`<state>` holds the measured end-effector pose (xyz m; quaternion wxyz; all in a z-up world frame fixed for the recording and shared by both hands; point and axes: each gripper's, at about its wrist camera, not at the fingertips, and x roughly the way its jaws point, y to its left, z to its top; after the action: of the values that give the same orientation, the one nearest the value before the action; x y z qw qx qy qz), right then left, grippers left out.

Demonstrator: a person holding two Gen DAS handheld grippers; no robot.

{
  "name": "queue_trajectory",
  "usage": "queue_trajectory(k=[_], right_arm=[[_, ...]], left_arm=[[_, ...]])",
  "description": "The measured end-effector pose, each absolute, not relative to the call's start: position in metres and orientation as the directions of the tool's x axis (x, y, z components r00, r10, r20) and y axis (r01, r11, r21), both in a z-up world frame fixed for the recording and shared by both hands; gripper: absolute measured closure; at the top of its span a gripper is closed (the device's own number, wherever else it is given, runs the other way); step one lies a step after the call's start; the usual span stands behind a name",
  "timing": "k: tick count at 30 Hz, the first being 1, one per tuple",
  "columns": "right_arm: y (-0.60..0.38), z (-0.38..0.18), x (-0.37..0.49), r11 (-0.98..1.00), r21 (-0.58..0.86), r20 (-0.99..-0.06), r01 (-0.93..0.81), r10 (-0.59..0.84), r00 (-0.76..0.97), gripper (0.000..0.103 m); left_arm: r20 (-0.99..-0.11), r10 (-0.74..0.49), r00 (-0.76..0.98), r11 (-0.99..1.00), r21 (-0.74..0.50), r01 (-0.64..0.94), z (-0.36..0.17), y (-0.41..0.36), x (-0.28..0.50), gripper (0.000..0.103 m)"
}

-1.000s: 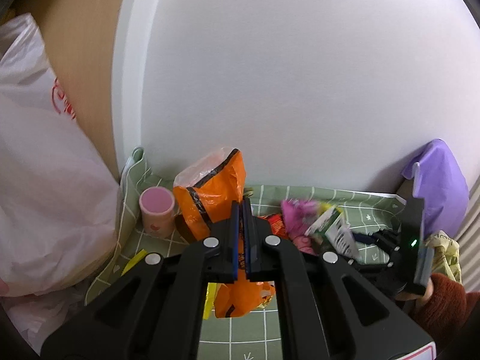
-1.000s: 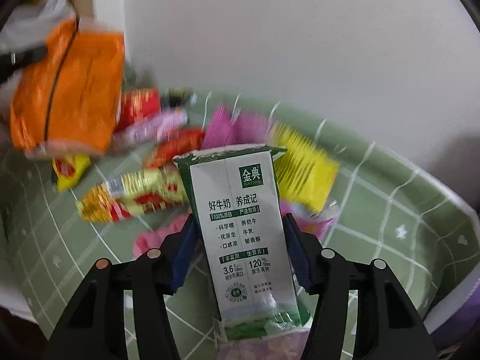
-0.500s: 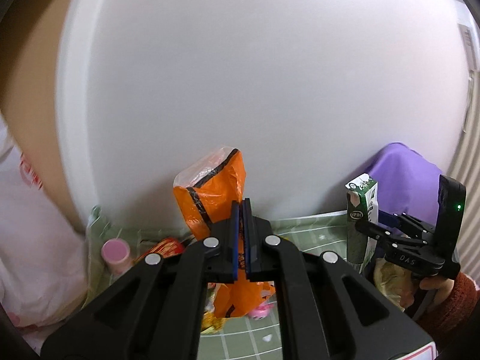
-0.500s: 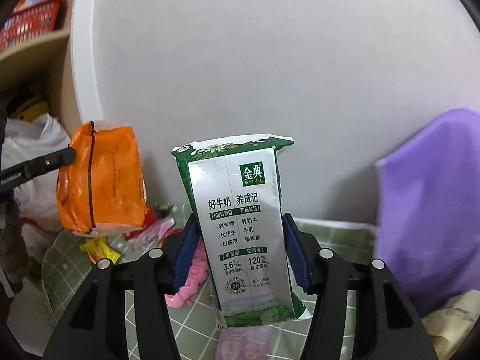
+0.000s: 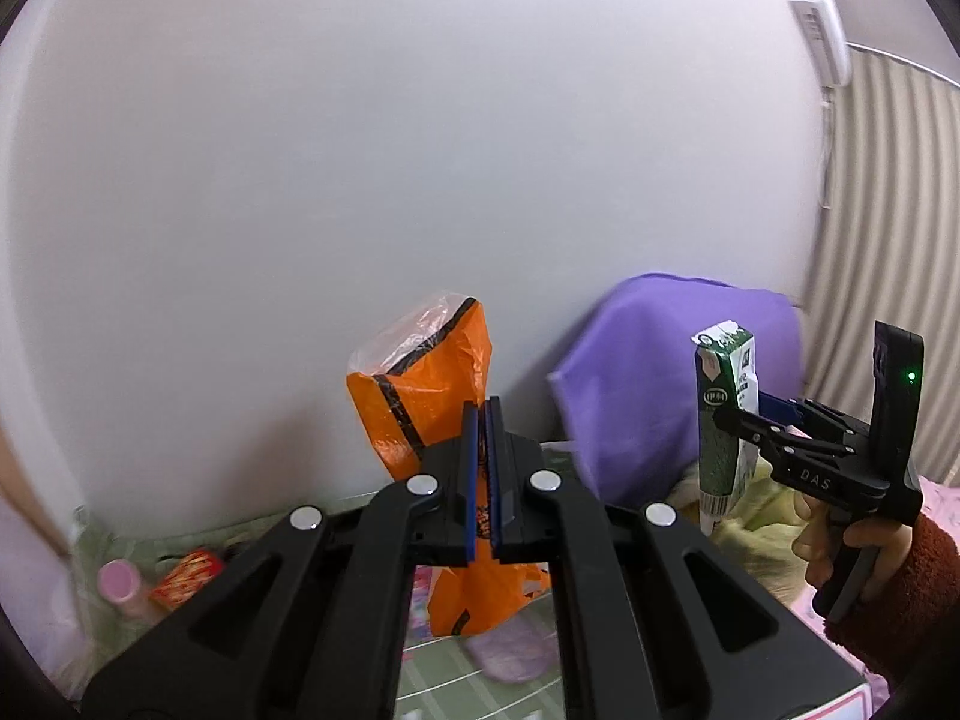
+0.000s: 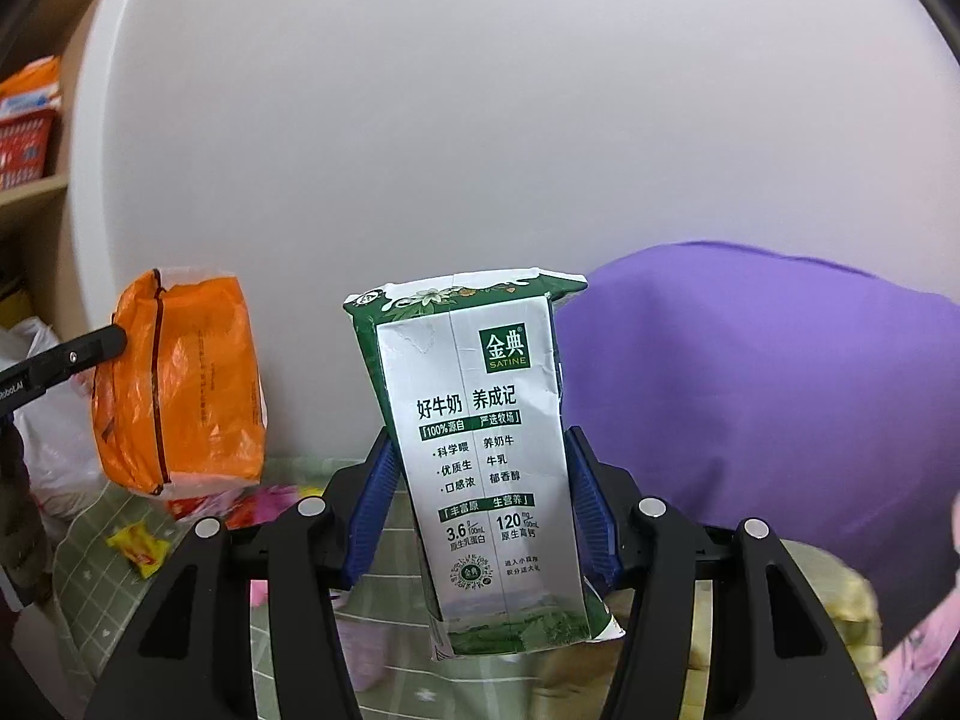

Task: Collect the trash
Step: 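Carry the orange bag and milk carton with both tools over the yellow trash bag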

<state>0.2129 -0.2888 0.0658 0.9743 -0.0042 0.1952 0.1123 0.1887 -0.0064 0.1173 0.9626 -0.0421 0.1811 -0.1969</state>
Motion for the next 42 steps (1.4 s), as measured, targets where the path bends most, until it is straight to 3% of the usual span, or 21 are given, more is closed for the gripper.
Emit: queue_trajectory(k=[11, 18, 29, 42], right_arm=[[-0.404, 0.086, 0.161, 0.998, 0.028, -0.314, 0.063, -0.051, 0.948, 0.051], [-0.459, 0.08, 0.13, 0.985, 0.051, -0.305, 0.166, -0.142, 0.942, 0.05], [-0.518, 0.067, 0.089, 0.975, 0.084, -0.302, 0.206, -0.172, 0.938, 0.05], [-0.502, 0.072, 0.109, 0.981, 0.128, -0.317, 0.143, -0.096, 0.944, 0.05]], left_arm=[[-0.317, -0.657, 0.684, 0.749, -0.177, 0.638, 0.125, -0.122, 0.213, 0.101], [-0.337, -0.765, 0.549, 0.627, -0.201, 0.752, 0.119, -0.194, 0.213, 0.101], [-0.417, -0.801, 0.43, 0.54, -0.189, 0.82, 0.093, -0.292, 0.214, 0.101], [-0.524, -0.743, 0.417, 0.583, -0.199, 0.788, 0.05, -0.309, 0.232, 0.101]])
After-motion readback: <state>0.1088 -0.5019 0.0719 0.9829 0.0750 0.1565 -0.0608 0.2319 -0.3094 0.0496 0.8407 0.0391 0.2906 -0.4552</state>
